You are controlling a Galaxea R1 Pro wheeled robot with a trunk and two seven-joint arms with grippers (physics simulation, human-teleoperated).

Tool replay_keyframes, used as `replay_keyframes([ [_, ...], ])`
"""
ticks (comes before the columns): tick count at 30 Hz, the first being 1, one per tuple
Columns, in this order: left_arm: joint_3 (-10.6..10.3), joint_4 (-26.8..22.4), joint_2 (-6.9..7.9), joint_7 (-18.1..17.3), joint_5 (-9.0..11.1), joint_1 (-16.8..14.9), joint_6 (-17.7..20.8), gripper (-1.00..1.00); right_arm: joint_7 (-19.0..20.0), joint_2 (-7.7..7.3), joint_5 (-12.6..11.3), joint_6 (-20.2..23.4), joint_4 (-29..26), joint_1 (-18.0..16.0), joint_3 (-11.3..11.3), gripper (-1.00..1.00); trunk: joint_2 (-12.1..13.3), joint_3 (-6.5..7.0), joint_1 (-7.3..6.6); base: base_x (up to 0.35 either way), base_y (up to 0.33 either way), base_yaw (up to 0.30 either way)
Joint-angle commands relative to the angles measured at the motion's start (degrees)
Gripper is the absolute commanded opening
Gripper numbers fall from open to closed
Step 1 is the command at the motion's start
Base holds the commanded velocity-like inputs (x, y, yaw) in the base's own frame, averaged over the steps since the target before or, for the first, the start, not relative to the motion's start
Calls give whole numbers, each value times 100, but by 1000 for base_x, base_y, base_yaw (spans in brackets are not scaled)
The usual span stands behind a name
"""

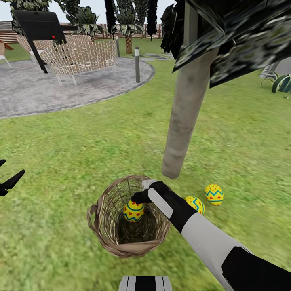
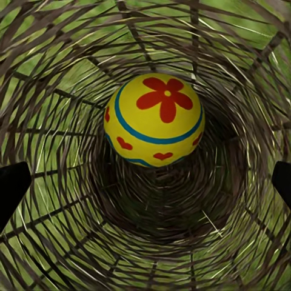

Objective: Take the three Easter eggs out of the wicker basket on the lawn in the garden, then place them on the lawn next to a single tree (choose any tree) so that all three eggs are next to the same tree and none are left in the basket.

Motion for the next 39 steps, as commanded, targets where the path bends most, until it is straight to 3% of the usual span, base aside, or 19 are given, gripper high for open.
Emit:
replay_keyframes([
  [1,5,3,0,-23,-13,-4,23,100,-56,0,-57,6,-1,-5,11,100,-2,-13,-1,0,0,-2],
  [37,5,3,0,-23,-13,-4,23,100,-34,0,-20,-54,-50,1,21,100,-2,-330,-1,0,0,0],
  [39,5,3,0,-23,-13,-4,23,100,-21,0,-16,-209,-65,-3,26,100,-3,-356,1,0,0,0],
])
